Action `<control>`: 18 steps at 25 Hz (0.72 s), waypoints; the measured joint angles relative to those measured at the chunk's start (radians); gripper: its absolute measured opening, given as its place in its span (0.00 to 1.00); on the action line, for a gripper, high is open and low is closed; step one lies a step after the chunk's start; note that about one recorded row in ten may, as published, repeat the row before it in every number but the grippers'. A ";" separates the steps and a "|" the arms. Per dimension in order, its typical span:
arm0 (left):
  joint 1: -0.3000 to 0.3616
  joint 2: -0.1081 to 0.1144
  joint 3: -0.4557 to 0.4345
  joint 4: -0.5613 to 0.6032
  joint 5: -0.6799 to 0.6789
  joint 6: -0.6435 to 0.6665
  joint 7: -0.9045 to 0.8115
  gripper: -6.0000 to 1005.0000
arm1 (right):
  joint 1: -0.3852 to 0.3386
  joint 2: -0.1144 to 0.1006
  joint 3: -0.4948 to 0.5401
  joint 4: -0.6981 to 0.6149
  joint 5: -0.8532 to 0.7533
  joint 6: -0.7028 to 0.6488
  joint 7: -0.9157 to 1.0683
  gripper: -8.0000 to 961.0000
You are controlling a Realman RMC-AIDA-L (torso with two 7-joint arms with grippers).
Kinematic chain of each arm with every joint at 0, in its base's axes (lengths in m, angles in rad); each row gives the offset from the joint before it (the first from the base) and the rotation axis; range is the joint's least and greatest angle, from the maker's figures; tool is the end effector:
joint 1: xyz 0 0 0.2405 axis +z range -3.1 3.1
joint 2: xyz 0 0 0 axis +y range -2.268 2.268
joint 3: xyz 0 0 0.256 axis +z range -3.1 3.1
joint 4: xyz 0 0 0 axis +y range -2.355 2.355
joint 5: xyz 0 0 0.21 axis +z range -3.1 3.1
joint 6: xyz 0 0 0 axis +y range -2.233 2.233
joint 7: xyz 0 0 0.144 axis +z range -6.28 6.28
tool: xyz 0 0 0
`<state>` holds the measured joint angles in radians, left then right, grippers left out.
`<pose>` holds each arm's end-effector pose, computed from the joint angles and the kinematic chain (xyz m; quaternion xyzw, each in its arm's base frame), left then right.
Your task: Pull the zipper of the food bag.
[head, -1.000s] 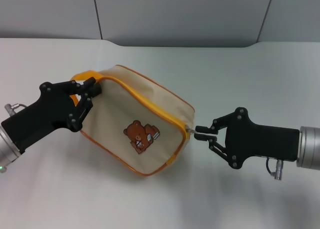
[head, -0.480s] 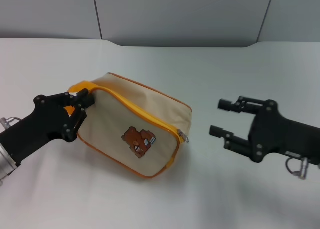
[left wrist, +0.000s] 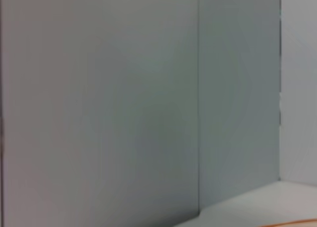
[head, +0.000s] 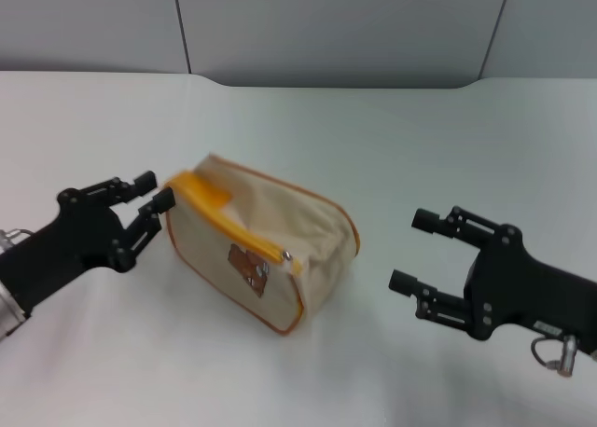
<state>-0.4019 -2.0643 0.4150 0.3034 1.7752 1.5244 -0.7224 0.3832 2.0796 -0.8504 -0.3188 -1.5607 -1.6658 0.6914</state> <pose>-0.3159 0.2905 -0.0032 -0.8655 -0.1475 -0.3357 0.3412 0.2751 0.2638 -0.0326 -0.8975 0.0653 0.3826 0.2094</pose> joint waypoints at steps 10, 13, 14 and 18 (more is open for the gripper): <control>-0.007 0.094 0.070 0.033 0.048 0.229 -0.166 0.41 | -0.009 -0.019 -0.008 0.012 -0.012 -0.076 0.039 0.78; -0.013 0.107 0.134 0.052 0.074 0.263 -0.207 0.59 | 0.002 -0.038 -0.009 0.004 -0.056 -0.119 0.092 0.79; -0.018 0.110 0.192 0.075 0.098 0.292 -0.249 0.66 | 0.006 -0.043 -0.009 -0.004 -0.076 -0.132 0.117 0.79; -0.024 0.104 0.261 0.103 0.169 0.337 -0.296 0.77 | 0.028 -0.048 -0.009 -0.069 -0.191 -0.148 0.235 0.80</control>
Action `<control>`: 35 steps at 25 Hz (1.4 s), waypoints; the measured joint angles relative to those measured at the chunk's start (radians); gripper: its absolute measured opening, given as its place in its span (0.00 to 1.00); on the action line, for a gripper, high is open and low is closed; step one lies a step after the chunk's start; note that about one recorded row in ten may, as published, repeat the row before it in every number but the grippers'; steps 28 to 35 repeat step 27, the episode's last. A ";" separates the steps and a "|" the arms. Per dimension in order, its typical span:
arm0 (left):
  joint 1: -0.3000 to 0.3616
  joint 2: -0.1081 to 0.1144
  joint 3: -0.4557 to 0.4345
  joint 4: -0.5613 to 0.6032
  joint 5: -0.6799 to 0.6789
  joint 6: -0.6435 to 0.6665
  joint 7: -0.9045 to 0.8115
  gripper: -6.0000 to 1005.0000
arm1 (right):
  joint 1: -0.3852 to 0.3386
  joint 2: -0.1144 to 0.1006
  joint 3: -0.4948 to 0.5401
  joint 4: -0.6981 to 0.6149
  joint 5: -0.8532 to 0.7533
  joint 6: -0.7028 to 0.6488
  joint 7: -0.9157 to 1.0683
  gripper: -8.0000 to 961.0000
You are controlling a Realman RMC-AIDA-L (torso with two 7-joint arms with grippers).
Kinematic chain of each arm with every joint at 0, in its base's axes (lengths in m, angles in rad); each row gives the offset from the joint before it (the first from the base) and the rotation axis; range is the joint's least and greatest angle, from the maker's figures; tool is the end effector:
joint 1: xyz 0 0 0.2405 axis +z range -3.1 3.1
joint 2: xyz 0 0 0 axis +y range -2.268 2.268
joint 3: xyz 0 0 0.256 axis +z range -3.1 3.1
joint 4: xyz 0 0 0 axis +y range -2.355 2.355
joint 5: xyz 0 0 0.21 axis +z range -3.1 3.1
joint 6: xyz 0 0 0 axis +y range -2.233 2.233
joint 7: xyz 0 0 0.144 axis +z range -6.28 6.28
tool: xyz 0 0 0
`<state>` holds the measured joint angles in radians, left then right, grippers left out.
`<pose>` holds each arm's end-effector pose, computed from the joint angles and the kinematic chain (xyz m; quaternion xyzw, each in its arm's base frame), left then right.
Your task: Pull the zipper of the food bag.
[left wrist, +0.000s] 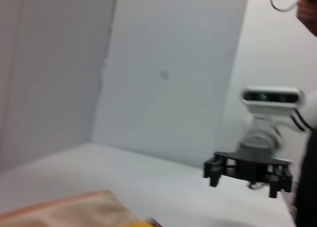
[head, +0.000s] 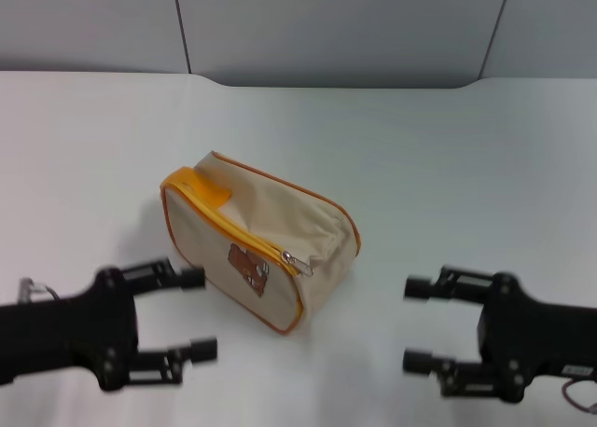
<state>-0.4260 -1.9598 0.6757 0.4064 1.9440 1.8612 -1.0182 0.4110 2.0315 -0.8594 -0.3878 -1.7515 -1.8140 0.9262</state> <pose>-0.2941 0.2576 0.0175 -0.9352 -0.1286 -0.3241 0.0615 0.2714 0.2518 -0.0178 -0.9242 0.0937 0.3652 0.0616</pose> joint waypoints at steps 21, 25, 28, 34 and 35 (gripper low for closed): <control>-0.004 -0.034 0.010 -0.026 0.114 -0.032 0.002 0.82 | 0.090 0.033 0.001 -0.035 -0.141 0.082 0.059 0.85; -0.004 -0.035 0.010 -0.026 0.114 -0.039 0.006 0.82 | 0.090 0.033 0.000 -0.036 -0.141 0.080 0.059 0.85; -0.004 -0.040 0.011 -0.022 0.115 -0.042 0.007 0.82 | 0.090 0.033 0.000 -0.036 -0.141 0.080 0.059 0.85; -0.004 -0.040 0.011 -0.022 0.115 -0.042 0.007 0.82 | 0.090 0.033 0.000 -0.036 -0.141 0.080 0.059 0.85; -0.004 -0.040 0.011 -0.022 0.115 -0.042 0.007 0.82 | 0.090 0.033 0.000 -0.036 -0.141 0.080 0.059 0.85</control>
